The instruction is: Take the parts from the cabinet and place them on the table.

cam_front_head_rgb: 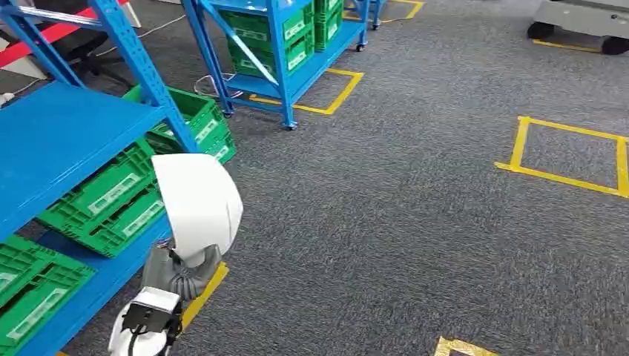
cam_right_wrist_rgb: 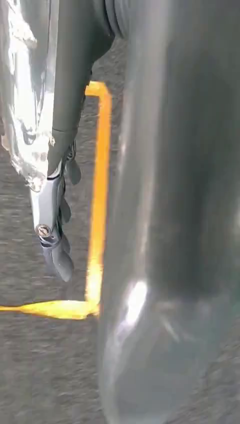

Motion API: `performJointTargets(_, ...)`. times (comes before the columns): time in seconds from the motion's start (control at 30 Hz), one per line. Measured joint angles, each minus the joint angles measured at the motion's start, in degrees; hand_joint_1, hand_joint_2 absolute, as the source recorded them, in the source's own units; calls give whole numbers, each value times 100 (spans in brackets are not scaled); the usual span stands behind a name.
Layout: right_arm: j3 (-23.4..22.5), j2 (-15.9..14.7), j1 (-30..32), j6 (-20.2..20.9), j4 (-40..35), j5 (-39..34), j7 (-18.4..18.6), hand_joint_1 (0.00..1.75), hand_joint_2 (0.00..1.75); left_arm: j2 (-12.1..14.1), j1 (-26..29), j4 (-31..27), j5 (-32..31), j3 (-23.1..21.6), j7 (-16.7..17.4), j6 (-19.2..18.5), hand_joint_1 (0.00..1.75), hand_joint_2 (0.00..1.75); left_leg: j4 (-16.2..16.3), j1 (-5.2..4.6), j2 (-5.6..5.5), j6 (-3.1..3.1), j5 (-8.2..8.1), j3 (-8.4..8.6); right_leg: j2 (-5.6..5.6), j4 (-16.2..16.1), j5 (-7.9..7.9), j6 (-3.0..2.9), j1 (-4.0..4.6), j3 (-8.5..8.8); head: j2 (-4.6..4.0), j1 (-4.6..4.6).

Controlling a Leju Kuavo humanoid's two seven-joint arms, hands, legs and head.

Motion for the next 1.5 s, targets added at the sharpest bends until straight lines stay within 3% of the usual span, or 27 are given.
performJointTargets(0.07, -33, 0, -4, -2, 0, 15, 2, 0, 0, 9, 1, 46, 17, 4, 0, -13, 175, 175, 897, -4, -45, -1, -321, -441, 134, 1, 11, -16, 7, -26, 0, 0)
performJointTargets(0.1, -44, 2, 2, -2, 0, 20, 2, 0, 0, 9, 1, 63, 20, 4, 0, -15, 175, 175, 986, -3, -47, 4, -276, -501, 201, 1, 19, -16, 7, -28, 0, 4)
performJointTargets(0.13, -52, 2, 7, -2, 0, 17, 4, 0, 0, 9, -1, 79, 24, 4, 0, -20, 175, 175, 807, -1, -50, 9, -88, -425, 275, 2, 24, -8, 2, -29, 0, 2)
performJointTargets(0.2, -72, 4, 18, -2, 0, 20, 9, 0, 0, 9, -3, 83, 37, 4, 0, -20, 175, 175, -109, 15, -115, 20, 440, 14, 423, 9, 46, 27, -20, -27, 0, 2)
performJointTargets(0.43, -74, 4, 17, -2, 0, 20, 9, 0, 0, 9, -5, 83, 37, 4, 0, -20, 175, 175, -206, 18, -133, 21, 485, 63, 437, 9, 48, 31, -22, -27, 0, 2)
performJointTargets(0.47, -90, 2, 0, -4, -11, 24, 7, 0, 0, 7, -23, 90, 46, 2, -2, -20, 175, 175, -856, 93, -547, 0, 589, 331, 580, 92, 63, 101, 7, -117, 2, -9)
performJointTargets(0.5, -92, 2, 9, -9, -15, 33, 9, 0, 0, 7, -16, 94, 50, 4, -2, -24, 175, 175, -830, 63, -493, 29, 586, 310, 639, 48, 95, 152, -17, -145, 2, -4)
performJointTargets(0.53, -118, 9, 49, -35, -20, 135, 11, 0, 0, -11, -53, 103, 107, 13, -4, -107, 175, 175, -872, 49, -162, 219, 656, 318, 124, 804, -329, 287, -13, -571, 0, 77)
performJointTargets(0.6, -125, 9, 17, -33, -22, 138, 11, 0, 0, -9, -46, 124, 107, 41, -4, -120, 175, 175, -869, 23, 10, 232, 648, 316, 9, 1757, -712, 305, -24, -1007, 0, 72)
performJointTargets(0.63, -127, 9, 21, -31, -22, 140, 11, 0, 0, -9, -46, 131, 107, 48, -4, -122, 175, 175, -868, 21, 81, 235, 644, 317, 4, 1941, -736, 310, -24, -1085, 2, 77)
performJointTargets(0.67, -129, 9, 33, -31, -22, 144, 11, 0, 0, -9, -46, 138, 107, 57, -4, -122, 175, 175, -868, 21, 141, 233, 639, 322, 3, 1843, -639, 310, -24, -1020, 0, 77)
performJointTargets(0.73, -133, 7, 48, -11, -24, 170, 13, 0, 0, -11, -47, 142, 109, 61, -4, -127, 175, 175, -868, 23, 252, 207, 620, 344, -60, 895, -195, 295, -25, -488, 2, 77)
performJointTargets(0.77, -133, 7, 44, -9, -26, 190, 11, 0, 0, -11, -47, 142, 109, 66, -4, -133, 175, 175, -867, 24, 295, 184, 605, 367, -197, 349, -11, 289, -23, -160, 0, 77)
performJointTargets(0.8, -133, 11, 19, 0, -26, 199, 13, 0, 0, -11, -47, 142, 109, 74, -4, -146, 175, 175, -861, -23, 338, 147, 582, 374, -379, 101, -92, 269, 33, -25, 0, 85)
performJointTargets(0.93, -135, 11, 11, 26, -26, 223, 4, 0, 0, -11, -54, 144, 109, 81, -4, -159, 175, 175, -886, -20, 485, 49, 593, 390, -144, 88, -25, 114, 46, -57, 0, 63)
performJointTargets(0.97, -135, 11, 15, 30, -26, 231, 2, 0, 0, -9, -57, 144, 111, 85, -4, -159, 175, 175, -862, 3, 441, -7, 533, 390, -84, 42, 7, 53, 3, -29, 0, 59)
performJointTargets(1.0, -135, 11, 20, 42, -26, 243, -4, 0, 0, -9, -55, 144, 109, 85, -4, -162, 175, 175, -692, 8, 226, -22, 395, 326, -47, 37, 11, 31, -1, -28, 0, 46)
performJointTargets(1.03, -138, 9, 2, 61, -33, 258, -15, 0, 0, -7, -51, 144, 111, 85, -11, -162, 175, 175, -295, 8, 75, -25, 162, 140, -6, 37, 20, -2, -2, -37, 0, 28)
performJointTargets(1.1, -138, 9, -18, 85, -35, 291, -24, 0, 0, 11, -19, 151, 111, 107, -11, -162, 175, 175, 679, 10, -31, -29, -245, -337, 118, 38, 23, -23, 2, -55, 2, 13)
performJointTargets(1.13, -138, 9, -14, 105, -35, 317, -26, 0, 0, 20, 1, 155, 111, 116, -11, -162, 175, 175, 996, 6, -48, -25, -313, -514, 184, 38, 24, -24, 4, -58, 0, 9)
performJointTargets(1.17, -138, 9, -9, 109, -35, 328, -28, 0, 0, 28, 16, 157, 111, 120, -11, -162, 175, 175, 1000, 6, -50, -17, -225, -539, 252, 38, 27, -22, 3, -56, 0, 11)
performJointTargets(1.23, -138, 20, 5, 120, -35, 332, -28, 0, 0, 35, 18, 157, 111, 129, -11, -162, 175, 175, 315, 14, -71, 1, 267, -241, 392, 47, 39, 0, -10, -56, 2, 11)
performJointTargets(1.27, -138, 20, 2, 122, -35, 332, -28, 0, 0, 39, 18, 157, 111, 131, -11, -162, 175, 175, -226, 28, -156, 5, 531, 28, 466, 56, 47, 17, -22, -56, 2, 11)
performJointTargets(1.3, -138, 20, -2, 127, -35, 337, -31, 0, 0, 39, 18, 157, 111, 136, -11, -162, 175, 175, -626, 62, -379, -8, 655, 232, 526, 66, 52, 47, -30, -71, 2, 9)
performJointTargets(1.33, -138, 20, -19, 131, -37, 341, -33, 0, 0, 39, 17, 157, 111, 140, -11, -162, 175, 175, -837, 82, -460, -11, 591, 291, 590, 149, 35, 88, 12, -126, 0, 9)
performJointTargets(1.47, -138, 20, 57, 142, -44, 361, -42, 0, 0, 37, 16, 157, 107, 157, -9, -166, 175, 175, -830, 55, -266, 148, 652, 270, 702, 57, 104, 219, -46, -223, 0, 0)
performJointTargets(1.5, -140, 22, 64, 142, -44, 363, -42, 0, 0, 28, 16, 157, 107, 160, -7, -168, 175, 175, -832, 53, -214, 179, 654, 273, 403, 168, 14, 224, -19, -259, 0, 30)
